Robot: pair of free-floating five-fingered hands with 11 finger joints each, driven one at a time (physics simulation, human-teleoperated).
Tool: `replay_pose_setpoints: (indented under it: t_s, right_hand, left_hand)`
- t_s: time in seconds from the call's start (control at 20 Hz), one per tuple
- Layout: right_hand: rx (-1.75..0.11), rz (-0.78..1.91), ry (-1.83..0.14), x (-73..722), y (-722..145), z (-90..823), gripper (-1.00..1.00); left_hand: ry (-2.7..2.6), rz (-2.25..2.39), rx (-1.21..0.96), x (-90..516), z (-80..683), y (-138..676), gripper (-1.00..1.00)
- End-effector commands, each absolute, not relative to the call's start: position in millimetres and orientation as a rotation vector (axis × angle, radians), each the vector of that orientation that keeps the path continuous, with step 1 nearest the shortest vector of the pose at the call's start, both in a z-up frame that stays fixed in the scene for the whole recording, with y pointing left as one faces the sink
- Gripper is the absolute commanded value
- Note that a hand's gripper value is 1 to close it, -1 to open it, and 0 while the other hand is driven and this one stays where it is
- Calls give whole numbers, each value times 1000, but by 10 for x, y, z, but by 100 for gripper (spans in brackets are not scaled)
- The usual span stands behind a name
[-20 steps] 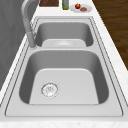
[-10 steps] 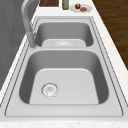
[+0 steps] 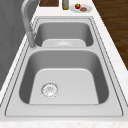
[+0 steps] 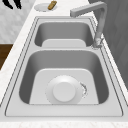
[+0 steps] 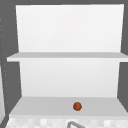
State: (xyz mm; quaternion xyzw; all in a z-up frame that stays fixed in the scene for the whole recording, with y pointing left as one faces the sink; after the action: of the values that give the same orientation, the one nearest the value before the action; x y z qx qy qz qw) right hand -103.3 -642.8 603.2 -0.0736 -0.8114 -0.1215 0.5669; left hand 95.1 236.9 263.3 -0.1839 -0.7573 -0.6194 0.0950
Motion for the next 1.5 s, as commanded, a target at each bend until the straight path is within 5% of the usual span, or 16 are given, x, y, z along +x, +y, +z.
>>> replay_pose_setpoints:
  t_s: [0.0,1.45]
  right_hand:
    - [-158,-272,-1899,-1033,-6736,5827,-100]
    - [-121,-329,-1928,-1161,-8346,4133,-100]
  left_hand:
    - [-2245,-1836,-545,951,2633,2369,0]
    - [-2245,-1836,-545,951,2633,2369,0]
